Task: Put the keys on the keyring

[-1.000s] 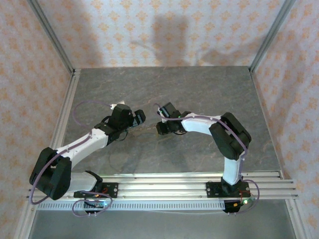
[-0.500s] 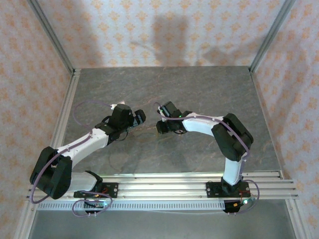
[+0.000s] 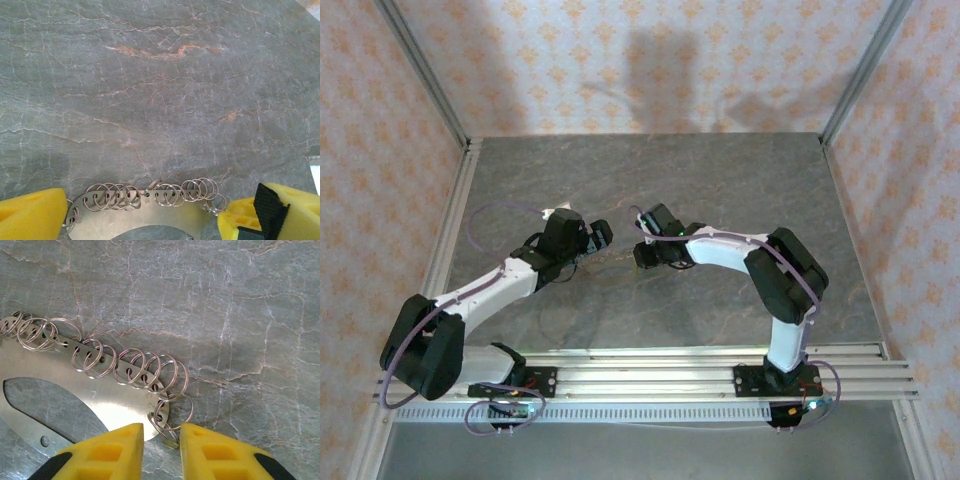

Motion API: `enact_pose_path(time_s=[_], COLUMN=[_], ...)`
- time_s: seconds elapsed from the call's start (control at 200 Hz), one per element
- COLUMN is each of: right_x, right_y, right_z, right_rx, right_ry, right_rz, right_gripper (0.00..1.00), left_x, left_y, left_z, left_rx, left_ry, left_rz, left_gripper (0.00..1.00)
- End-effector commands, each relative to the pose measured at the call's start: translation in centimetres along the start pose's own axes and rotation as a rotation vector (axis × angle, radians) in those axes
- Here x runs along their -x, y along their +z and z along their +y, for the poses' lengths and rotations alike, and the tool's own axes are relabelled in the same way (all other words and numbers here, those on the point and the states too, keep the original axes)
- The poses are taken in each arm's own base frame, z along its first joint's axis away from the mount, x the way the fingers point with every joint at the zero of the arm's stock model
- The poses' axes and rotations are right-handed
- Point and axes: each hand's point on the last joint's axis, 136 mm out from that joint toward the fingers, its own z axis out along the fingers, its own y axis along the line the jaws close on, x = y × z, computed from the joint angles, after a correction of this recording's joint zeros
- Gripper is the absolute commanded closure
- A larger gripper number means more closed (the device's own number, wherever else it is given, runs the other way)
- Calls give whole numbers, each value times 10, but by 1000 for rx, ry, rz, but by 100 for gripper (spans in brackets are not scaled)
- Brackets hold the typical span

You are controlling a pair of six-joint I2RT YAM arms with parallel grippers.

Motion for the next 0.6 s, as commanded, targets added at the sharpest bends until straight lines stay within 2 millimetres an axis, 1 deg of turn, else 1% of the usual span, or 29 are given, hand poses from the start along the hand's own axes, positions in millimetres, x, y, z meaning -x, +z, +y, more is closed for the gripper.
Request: enact_pose_path(time_s=[0.0,0.215,0.596], right_x=[-3,-6,-12], right_y=[0,3,8], right_z=[1,0,-1], right_rx=[-4,-1,-2], right_ry=[-20,-17,-16], right_rz=[11,17,35], right_gripper=[75,76,75], left_x=[-2,-1,-2], left_y=[3,2,3], left_z=[-2,-3,-1], left_rx=[-7,-7,-5], left_ry=[-11,-9,-11], left_rz=[6,5,6], left_gripper=[2,2,2])
